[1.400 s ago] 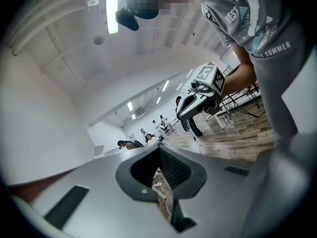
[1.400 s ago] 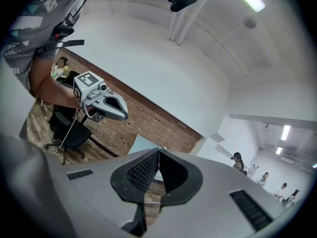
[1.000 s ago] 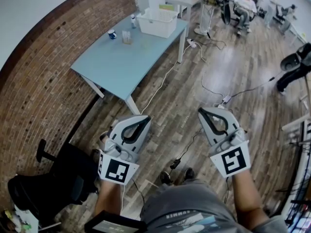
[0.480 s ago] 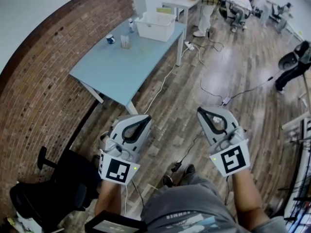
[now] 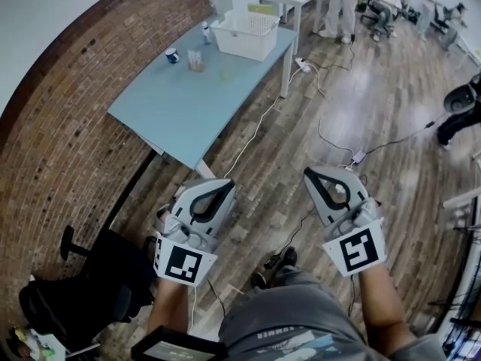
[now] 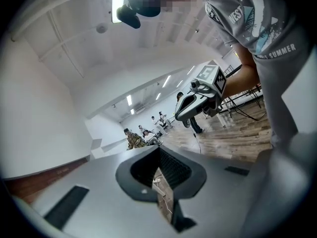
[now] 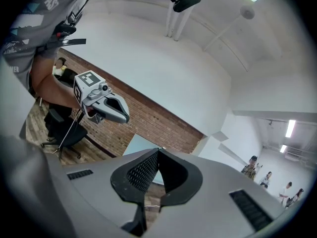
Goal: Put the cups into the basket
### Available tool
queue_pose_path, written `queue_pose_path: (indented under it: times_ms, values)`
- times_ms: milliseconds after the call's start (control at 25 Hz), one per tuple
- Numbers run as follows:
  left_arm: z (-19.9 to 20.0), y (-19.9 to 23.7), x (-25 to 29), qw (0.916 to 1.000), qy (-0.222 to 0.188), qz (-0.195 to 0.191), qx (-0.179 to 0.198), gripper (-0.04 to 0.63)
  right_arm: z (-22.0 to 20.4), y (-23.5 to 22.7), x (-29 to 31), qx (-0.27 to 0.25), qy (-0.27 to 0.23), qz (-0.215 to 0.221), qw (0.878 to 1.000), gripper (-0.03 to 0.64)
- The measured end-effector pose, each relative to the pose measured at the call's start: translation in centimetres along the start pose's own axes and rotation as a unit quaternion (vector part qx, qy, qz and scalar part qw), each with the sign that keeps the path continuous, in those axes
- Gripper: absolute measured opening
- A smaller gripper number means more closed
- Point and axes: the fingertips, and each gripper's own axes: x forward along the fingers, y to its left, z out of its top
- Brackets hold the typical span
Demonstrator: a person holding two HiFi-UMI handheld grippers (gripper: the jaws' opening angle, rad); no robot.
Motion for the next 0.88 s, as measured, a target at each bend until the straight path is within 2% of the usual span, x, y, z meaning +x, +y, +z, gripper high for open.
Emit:
queue_pose_path:
  times_ms: [560,880]
  values:
    - [0.1,2.0,8.0,0.9986,0.037,0.036,0.004,0.002,-4.1,-6.4,3.0,-0.002,-0.04,0.047,0.998,0.012]
    - [0.1,2.6,10.3,0.998,0.052,0.035,0.004,0.002,-4.8,-8.3,4.2,0.002,-0.051,0.059,0.997,0.012]
